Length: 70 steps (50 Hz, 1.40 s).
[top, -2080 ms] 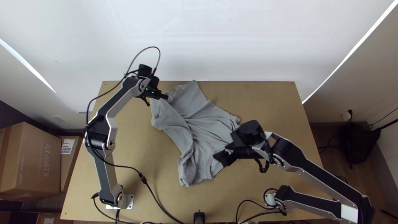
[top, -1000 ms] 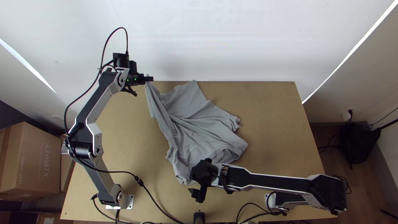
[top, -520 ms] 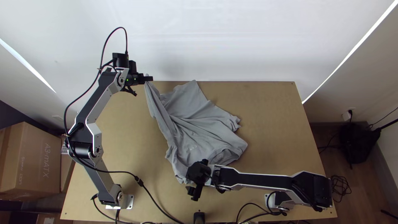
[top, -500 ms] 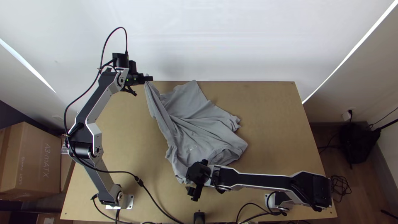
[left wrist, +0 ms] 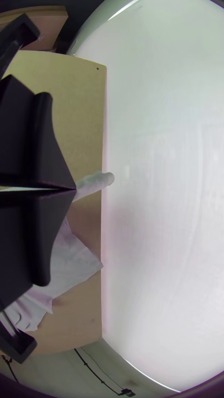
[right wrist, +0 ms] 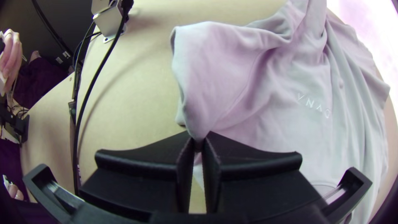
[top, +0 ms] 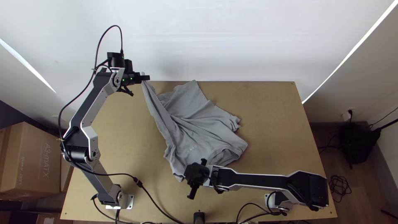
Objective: Fold the t-shirt
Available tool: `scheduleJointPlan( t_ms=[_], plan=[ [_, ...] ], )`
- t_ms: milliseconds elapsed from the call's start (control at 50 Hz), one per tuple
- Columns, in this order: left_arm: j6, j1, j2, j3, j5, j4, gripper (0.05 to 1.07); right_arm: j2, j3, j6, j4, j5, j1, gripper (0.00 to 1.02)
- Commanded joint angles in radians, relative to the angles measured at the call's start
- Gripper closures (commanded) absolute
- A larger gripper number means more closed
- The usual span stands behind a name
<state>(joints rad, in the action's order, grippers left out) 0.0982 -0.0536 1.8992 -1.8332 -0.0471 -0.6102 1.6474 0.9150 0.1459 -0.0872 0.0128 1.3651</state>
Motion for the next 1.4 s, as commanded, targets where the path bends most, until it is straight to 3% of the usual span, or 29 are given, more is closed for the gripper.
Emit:
scheduleJointPlan(
  t_ms=[0, 120, 220, 540, 780, 940, 1120, 1240, 1380],
  plan=[
    [0.018, 0.023, -0.063, 0.031, 0.007, 0.020, 1.05, -0.112, -0.025, 0.009, 0.014, 0.049, -0.006, 1.00],
    [0.017, 0.051, -0.089, 0.048, 0.007, 0.021, 1.05, -0.230, -0.061, 0.006, 0.003, 0.107, -0.018, 1.00],
    [0.020, 0.075, -0.115, 0.057, 0.007, 0.021, 1.05, -0.288, -0.067, 0.006, -0.089, 0.139, -0.070, 1.00],
    [0.031, 0.103, -0.232, 0.091, 0.036, 0.023, 1.05, -0.483, -0.085, -0.108, -0.129, 0.138, -0.409, 1.00],
    [0.029, 0.098, -0.364, 0.115, 0.085, 0.072, 1.05, -0.552, 0.004, -0.124, -0.241, 0.015, -0.679, 1.00],
    [0.031, 0.080, -0.431, 0.118, 0.119, 0.084, 1.05, -0.580, 0.073, -0.126, -0.260, -0.132, -0.871, 1.00],
    [0.015, 0.006, -0.503, 0.167, 0.239, 0.181, 1.05, -0.567, 0.186, -0.115, -0.247, -0.281, -1.051, 1.00],
    [-0.008, -0.072, -0.532, 0.204, 0.323, 0.262, 1.05, -0.541, 0.251, -0.104, -0.190, -0.329, -1.144, 1.00],
    [-0.014, -0.143, -0.543, 0.216, 0.391, 0.343, 1.05, -0.529, 0.286, -0.094, -0.034, -0.335, -1.207, 1.00]
  ],
)
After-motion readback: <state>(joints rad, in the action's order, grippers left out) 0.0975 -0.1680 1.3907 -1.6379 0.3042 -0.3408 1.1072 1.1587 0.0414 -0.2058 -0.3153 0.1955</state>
